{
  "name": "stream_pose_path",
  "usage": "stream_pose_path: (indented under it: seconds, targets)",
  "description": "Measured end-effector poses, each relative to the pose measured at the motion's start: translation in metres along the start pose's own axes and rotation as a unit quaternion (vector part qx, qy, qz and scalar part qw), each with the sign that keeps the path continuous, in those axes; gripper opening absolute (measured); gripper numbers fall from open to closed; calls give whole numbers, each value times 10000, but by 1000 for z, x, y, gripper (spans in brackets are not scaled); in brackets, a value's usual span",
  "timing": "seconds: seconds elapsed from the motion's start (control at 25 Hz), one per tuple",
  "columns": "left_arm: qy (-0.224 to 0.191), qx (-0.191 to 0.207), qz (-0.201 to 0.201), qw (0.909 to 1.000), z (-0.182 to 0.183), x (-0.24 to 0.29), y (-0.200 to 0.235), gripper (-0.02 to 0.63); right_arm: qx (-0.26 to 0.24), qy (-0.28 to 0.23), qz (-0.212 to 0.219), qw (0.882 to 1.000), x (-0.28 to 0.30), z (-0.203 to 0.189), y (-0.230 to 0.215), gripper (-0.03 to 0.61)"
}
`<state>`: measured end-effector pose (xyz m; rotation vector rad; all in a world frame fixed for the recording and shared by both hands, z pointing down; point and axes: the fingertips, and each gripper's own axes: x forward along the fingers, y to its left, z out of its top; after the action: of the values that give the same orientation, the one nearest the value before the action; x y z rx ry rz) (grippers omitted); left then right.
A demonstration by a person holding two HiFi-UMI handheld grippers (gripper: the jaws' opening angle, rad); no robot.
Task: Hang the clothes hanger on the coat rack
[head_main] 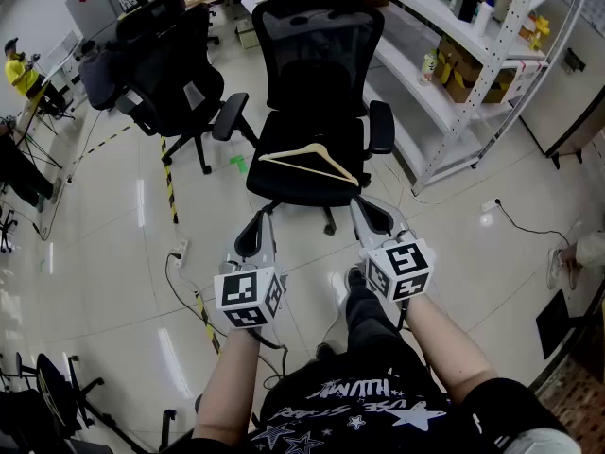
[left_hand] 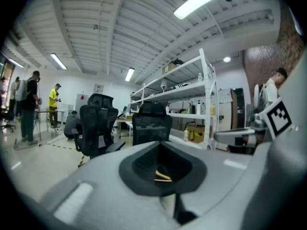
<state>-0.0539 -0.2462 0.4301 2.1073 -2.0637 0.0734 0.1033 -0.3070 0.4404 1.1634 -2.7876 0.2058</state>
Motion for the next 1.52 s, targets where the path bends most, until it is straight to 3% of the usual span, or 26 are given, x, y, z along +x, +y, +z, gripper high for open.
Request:
stream_pose_path:
  seconds: [0.2, 0.4, 0.88, 1.12, 1.32, 1.52]
  targets:
    - [172, 87, 152, 9997, -5, 57, 7, 5, -69, 201, 223, 9995, 61, -7, -44, 6]
    - [444, 26, 371, 9983, -15, 114, 17, 5, -56, 581, 484, 9971, 123, -37, -83, 6]
    - [754, 49, 925, 9928, -26, 204, 58, 5, 124, 1351, 817, 9874, 211, -98, -135, 6]
    - [1050, 9, 467, 9934, -75, 246, 67, 5, 339, 1482, 422, 9875, 230, -127, -140, 6]
    - [1682, -141, -47, 9856, -127, 289, 78, 5, 126, 1864, -188, 9822, 258, -153, -158, 6]
    - [1916, 12, -363, 9808, -160, 329, 88, 5, 172, 2199, -349, 9747, 286, -185, -176, 6]
